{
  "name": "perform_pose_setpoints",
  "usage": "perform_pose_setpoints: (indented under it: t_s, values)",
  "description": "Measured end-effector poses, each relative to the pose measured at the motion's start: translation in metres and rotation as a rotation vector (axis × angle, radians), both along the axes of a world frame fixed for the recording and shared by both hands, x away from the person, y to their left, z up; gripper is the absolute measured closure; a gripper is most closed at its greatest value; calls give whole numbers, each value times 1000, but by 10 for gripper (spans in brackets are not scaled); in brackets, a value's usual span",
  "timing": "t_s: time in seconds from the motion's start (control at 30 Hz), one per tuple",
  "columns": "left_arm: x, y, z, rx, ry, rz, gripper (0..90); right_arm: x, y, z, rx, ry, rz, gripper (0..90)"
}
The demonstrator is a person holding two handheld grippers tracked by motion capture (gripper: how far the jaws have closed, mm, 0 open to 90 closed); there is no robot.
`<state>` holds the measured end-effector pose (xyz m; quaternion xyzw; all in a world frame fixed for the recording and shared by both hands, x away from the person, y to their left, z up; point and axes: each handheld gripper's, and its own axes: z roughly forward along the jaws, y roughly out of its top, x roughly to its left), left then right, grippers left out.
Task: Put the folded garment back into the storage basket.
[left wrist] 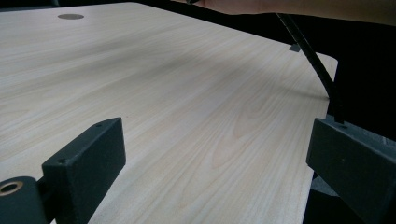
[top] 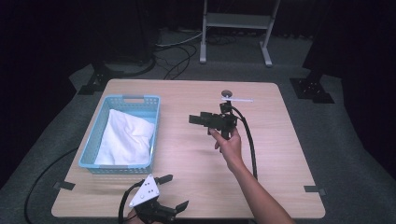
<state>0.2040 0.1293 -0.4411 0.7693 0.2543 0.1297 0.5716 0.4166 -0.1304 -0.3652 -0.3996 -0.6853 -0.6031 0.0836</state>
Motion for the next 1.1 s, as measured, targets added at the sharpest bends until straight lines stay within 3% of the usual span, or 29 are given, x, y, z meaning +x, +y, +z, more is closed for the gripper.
perform_pose_setpoints:
  t_s: [0.47,0.83,1.1]
  values:
    - [0,0,0,0,2,0,43,-4,-11,-7,-6,3,-8,129]
    - [0,-1,0,-2,1,-2,43,-8,-17,-11,-52,23,-2,134]
    - [-1,0,0,1,-2,-1,43,-10,-23,-12,-59,27,-6,134]
